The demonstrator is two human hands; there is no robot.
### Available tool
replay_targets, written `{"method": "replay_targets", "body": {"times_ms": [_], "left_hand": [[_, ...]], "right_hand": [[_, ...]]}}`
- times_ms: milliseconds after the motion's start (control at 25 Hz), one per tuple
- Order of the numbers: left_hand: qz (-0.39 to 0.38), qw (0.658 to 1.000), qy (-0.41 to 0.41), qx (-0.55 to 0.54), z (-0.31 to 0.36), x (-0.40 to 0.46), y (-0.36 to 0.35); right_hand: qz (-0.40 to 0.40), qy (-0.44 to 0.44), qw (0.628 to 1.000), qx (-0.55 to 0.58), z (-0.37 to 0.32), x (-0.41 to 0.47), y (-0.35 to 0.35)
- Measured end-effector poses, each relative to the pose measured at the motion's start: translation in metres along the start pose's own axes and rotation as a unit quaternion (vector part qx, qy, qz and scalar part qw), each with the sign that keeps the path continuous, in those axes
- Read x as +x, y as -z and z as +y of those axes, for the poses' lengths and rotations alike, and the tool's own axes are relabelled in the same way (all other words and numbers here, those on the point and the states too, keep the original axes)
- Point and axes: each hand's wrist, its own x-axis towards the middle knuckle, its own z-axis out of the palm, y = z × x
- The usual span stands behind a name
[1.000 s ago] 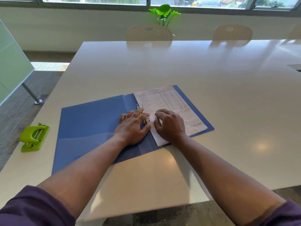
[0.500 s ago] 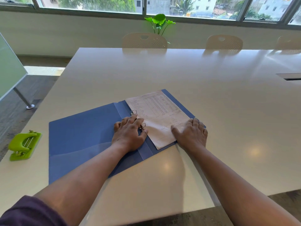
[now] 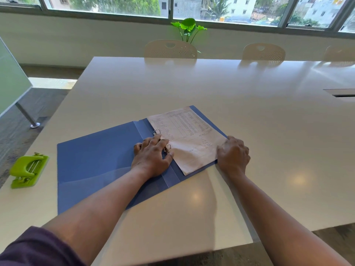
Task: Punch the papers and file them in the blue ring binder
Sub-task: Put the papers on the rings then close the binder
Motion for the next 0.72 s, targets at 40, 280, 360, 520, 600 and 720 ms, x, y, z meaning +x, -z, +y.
{"method": "replay_targets", "body": {"times_ms": [40,280,360,520,600,720], "left_hand": [[-0.001,1.0,0.0,0.001,0.0,0.0,0.0],[-0.001,1.0,0.0,0.004,0.0,0.0,-0.001],[-0.001,1.0,0.0,0.004,0.0,0.0,-0.001],[-0.002,1.0,0.0,0.002,0.0,0.0,0.0],[-0.001,1.0,0.0,0.002,0.0,0.0,0.0],[0.002,1.0,-0.001,0.0,0.001,-0.001,0.0]], "right_hand": [[0.019,0.002,1.0,0.016,0.001,0.003,0.003],[0.011,-0.034,0.991,0.125,0.005,0.028,0.021],[0.011,-0.025,0.992,0.122,0.004,0.029,0.023],[0.014,0.025,0.997,0.072,0.002,0.027,0.027],[0.014,0.028,0.998,0.055,0.001,0.027,0.029],[-0.012,0.006,0.998,0.06,0.0,0.028,0.029]]}}
